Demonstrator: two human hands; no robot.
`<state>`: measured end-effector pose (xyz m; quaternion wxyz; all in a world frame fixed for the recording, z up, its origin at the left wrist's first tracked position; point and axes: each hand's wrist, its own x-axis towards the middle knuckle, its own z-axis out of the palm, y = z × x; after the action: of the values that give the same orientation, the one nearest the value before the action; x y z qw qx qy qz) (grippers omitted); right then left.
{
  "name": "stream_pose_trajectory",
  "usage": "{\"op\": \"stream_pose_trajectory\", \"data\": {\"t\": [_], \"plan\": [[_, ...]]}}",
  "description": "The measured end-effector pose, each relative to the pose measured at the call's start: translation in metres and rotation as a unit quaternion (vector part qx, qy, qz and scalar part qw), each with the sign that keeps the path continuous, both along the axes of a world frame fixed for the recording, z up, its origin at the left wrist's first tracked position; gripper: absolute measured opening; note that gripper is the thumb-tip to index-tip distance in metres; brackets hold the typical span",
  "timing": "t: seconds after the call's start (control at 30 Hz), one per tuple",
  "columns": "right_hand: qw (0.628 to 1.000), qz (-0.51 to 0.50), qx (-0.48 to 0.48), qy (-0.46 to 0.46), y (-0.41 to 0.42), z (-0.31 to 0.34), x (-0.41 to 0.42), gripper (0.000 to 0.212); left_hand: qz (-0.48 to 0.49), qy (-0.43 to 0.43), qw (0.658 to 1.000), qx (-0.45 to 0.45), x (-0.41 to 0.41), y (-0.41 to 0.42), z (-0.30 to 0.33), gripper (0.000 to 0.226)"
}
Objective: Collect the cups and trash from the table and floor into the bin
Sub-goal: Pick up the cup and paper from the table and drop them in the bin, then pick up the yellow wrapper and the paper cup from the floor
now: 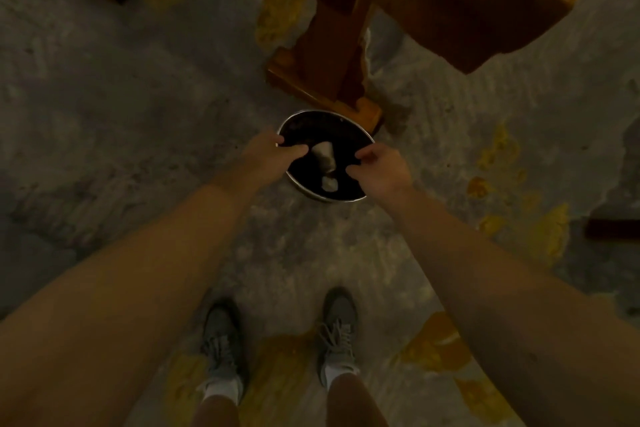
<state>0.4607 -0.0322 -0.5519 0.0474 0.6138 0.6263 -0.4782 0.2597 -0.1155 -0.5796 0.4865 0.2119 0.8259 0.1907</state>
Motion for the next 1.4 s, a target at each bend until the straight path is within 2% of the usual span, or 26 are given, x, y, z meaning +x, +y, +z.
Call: {"op": "stream_pose_trajectory", "data": {"t": [0.07, 0.1, 0.23, 0.33, 0.4, 0.47, 0.67, 0.83, 1.07, 1.23, 1.4], "plan": [[0.999, 0.034, 0.012, 0.0, -0.012, 0.012, -0.005, 0.021, -0.003, 0.016, 1.0, 0.025, -0.006, -0.019, 0.016, 0.03], [0.998, 0.054, 0.018, 0.002, -0.019, 0.02, -0.009, 0.022, 0.005, 0.02, 0.999, 0.04, -0.01, -0.032, 0.025, 0.026], [0.988, 0.148, 0.045, -0.004, -0.051, 0.055, -0.027, 0.023, 0.05, 0.02, 0.996, 0.065, -0.025, -0.093, 0.069, 0.02], [0.974, 0.221, 0.056, -0.005, -0.077, 0.084, -0.044, 0.019, 0.091, 0.053, 0.993, 0.054, -0.044, -0.147, 0.104, 0.015], [0.96, 0.267, 0.079, -0.005, -0.091, 0.107, -0.059, 0.02, 0.128, 0.071, 0.988, 0.051, -0.06, -0.184, 0.129, 0.02], [0.94, 0.325, 0.107, -0.005, -0.106, 0.128, -0.078, 0.017, 0.147, 0.106, 0.983, 0.043, -0.078, -0.227, 0.155, 0.025], [0.867, 0.474, 0.155, 0.002, -0.174, 0.184, -0.16, 0.014, 0.24, 0.182, 0.953, 0.031, -0.126, -0.372, 0.223, 0.02], [0.826, 0.536, 0.172, 0.018, -0.248, 0.226, -0.226, 0.017, 0.3, 0.189, 0.935, 0.009, -0.144, -0.479, 0.258, 0.019], [0.798, 0.578, 0.167, 0.021, -0.37, 0.303, -0.303, 0.023, 0.346, 0.171, 0.922, -0.033, -0.17, -0.629, 0.324, 0.024], [0.777, 0.607, 0.165, 0.041, -0.415, 0.347, -0.357, 0.025, 0.335, 0.183, 0.923, -0.042, -0.212, -0.67, 0.374, 0.025], [0.764, 0.609, 0.194, 0.087, -0.419, 0.37, -0.432, 0.027, 0.312, 0.199, 0.929, -0.026, -0.287, -0.651, 0.402, 0.02]]}}
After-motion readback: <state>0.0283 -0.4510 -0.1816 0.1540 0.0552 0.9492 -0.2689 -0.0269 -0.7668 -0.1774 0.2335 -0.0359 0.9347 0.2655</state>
